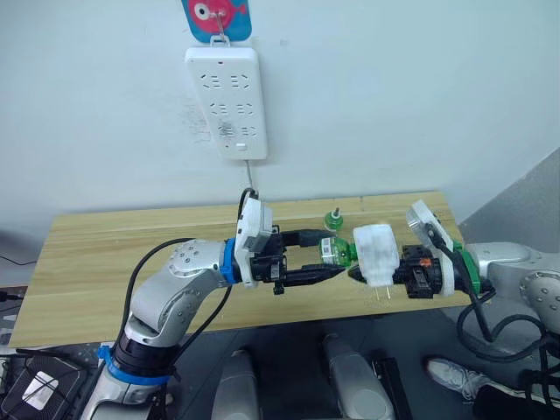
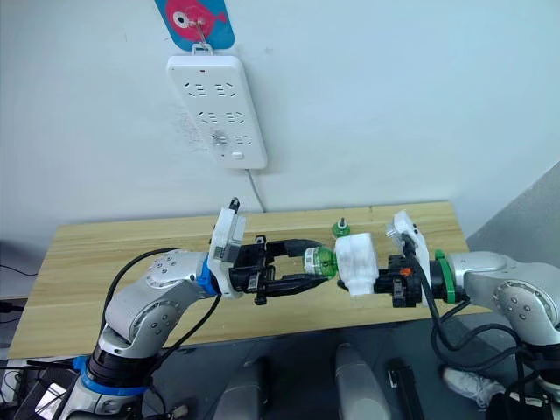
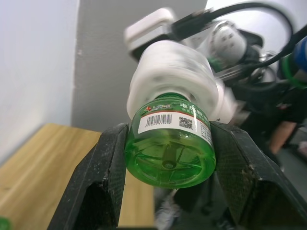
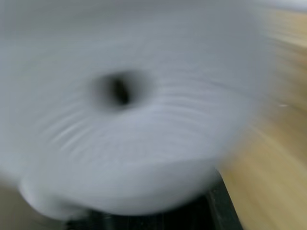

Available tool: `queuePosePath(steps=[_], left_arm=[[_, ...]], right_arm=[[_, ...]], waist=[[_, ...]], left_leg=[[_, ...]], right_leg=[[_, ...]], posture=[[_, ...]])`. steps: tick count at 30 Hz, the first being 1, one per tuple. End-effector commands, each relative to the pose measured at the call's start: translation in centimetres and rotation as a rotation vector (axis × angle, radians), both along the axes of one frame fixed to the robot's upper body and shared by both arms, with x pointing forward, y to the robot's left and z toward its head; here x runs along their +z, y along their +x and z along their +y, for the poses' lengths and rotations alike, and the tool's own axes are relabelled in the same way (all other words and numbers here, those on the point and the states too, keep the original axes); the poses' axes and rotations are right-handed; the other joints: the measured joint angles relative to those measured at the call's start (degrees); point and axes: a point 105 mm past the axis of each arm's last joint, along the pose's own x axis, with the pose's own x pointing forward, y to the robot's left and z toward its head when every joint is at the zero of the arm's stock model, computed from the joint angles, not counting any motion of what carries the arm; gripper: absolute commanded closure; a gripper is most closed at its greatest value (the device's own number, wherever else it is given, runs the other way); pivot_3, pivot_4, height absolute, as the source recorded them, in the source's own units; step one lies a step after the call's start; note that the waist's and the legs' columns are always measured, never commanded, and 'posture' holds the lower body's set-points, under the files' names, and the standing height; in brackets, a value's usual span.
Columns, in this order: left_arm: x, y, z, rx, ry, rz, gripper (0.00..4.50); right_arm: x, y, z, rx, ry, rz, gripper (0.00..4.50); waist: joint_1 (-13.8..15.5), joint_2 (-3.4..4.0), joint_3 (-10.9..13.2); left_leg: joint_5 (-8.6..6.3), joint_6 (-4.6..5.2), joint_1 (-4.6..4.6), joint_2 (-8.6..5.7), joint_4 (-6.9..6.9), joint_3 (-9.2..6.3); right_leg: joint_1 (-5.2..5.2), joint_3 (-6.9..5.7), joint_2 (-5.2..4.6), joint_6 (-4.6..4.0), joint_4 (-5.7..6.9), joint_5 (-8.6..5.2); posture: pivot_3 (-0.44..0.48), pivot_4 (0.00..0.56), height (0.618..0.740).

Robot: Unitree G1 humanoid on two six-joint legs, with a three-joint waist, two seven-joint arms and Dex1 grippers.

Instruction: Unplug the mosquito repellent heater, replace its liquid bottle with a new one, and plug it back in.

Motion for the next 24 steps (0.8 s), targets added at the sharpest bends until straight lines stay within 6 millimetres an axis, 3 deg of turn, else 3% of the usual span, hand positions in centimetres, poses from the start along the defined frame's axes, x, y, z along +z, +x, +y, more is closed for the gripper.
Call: queuePosePath(steps=[1,5,8,12,17,21,24], left_arm=[[-0.5,-0.1,-0.1,0.001,0.023,-0.040,2.16],[-1.1,-0.5,-0.3,-0.034,0.048,-0.062,2.16],[-1.1,-1.1,-0.6,-0.069,0.051,-0.066,2.16],[-1.0,-1.2,-0.4,-0.078,0.049,-0.045,2.16],[-0.2,-1.7,-0.2,-0.111,0.018,0.031,2.16],[0.2,-1.7,-0.2,-0.118,0.006,0.053,2.16],[0.7,-1.1,-0.1,-0.089,-0.020,0.071,2.16]], right_arm=[[3.0,-1.4,0.6,0.065,0.064,-0.037,4.50],[4.9,-0.2,1.3,0.000,0.159,-0.039,4.50],[5.1,2.2,1.4,-0.128,0.167,-0.080,4.50],[5.5,3.7,0.9,-0.203,0.187,-0.077,4.50],[3.5,5.6,-0.8,-0.330,0.133,-0.034,4.50],[0.8,5.1,-1.1,-0.352,0.055,0.001,4.50],[-0.1,2.9,-0.5,-0.260,0.015,0.039,4.50]], waist=[[-0.1,0.00,0.0],[-0.3,0.00,0.0],[-0.3,0.00,0.0],[-0.3,0.00,0.0],[-0.2,0.00,0.0],[-0.2,0.00,0.0],[-0.2,0.00,0.0]], left_leg=[[0.00,0.00,0.00,0.01,0.01,0.00],[0.00,0.00,0.00,0.00,0.08,0.02],[0.00,0.00,0.00,0.00,0.11,0.02],[0.00,0.01,-0.03,0.00,0.10,0.02],[-0.01,0.01,-0.04,0.01,0.08,0.01],[-0.01,0.01,-0.04,0.01,0.06,-0.01],[-0.01,0.01,-0.04,0.01,0.08,0.00]], right_leg=[[0.00,0.00,0.01,0.00,0.00,0.00],[0.03,0.03,0.01,-0.02,0.01,0.02],[0.02,0.04,0.01,-0.03,0.02,0.03],[0.00,0.04,0.01,0.00,0.00,0.04],[0.00,0.01,0.01,0.01,0.00,0.04],[-0.01,0.00,0.01,0.01,-0.01,0.03],[-0.02,0.02,0.01,0.01,0.01,0.03]], posture=[[-0.211,0.279,0.740],[-0.219,0.281,0.740],[-0.216,0.280,0.740],[-0.216,0.277,0.740],[-0.216,0.277,0.740],[-0.215,0.277,0.740],[-0.215,0.277,0.740]])
